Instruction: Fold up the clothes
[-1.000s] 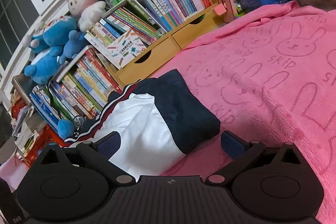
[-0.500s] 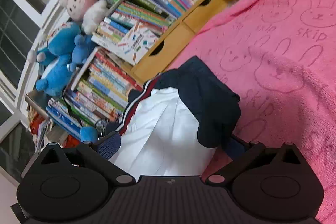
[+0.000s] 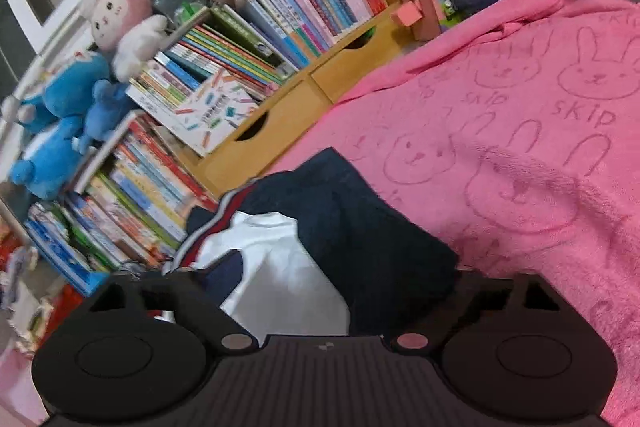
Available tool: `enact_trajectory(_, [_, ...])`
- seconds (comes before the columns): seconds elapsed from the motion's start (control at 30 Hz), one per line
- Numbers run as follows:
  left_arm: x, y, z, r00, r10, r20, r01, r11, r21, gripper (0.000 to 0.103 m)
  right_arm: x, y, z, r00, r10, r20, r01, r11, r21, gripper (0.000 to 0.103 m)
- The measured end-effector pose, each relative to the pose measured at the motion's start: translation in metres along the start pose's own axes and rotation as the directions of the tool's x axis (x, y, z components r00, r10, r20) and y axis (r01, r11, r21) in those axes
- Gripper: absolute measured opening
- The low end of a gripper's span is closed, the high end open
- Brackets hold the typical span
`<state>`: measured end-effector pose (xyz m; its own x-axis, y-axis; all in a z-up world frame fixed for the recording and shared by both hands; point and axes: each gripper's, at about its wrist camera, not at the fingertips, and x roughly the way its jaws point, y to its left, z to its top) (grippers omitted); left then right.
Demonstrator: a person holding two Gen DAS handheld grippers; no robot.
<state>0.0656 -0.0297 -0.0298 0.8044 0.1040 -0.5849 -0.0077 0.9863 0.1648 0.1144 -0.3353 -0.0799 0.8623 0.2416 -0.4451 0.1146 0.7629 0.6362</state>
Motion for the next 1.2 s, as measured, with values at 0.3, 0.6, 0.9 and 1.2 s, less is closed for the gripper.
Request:
enact_trajectory(0.3, [-0.018,0.127,-0.045,0.974,0.222,-0.049,-0.226,0.966,-0.124,0.103,-0.012,0.024,0.007,1.0,-0.014,-0.005,0.014,1.0,-0.017,0.019])
enact_trajectory(0.6, [-0.056,0.184,-0.064,0.996,0.085,-0.007,-0.083,0.949,-0.305,0.103,-0.032,0.195,-0.124,0.992,0.121,-0.024,-0.106,0.744,-0.659,0.019])
enact_trajectory(0.9, [-0.066,0.231,-0.091,0.994,0.108,0.006,-0.093,0.877,-0.472,0.103,-0.03,0.308,-0.276,0.984,0.146,-0.106,-0.137,0.219,-0.966,0.019])
enact_trajectory(1.2, [-0.066,0.229,-0.095,0.994,0.114,0.004,-0.098,0.876,-0.471,0.103,-0.046,0.337,-0.29,0.97,0.232,-0.069,-0.101,0.129,-0.986,0.018])
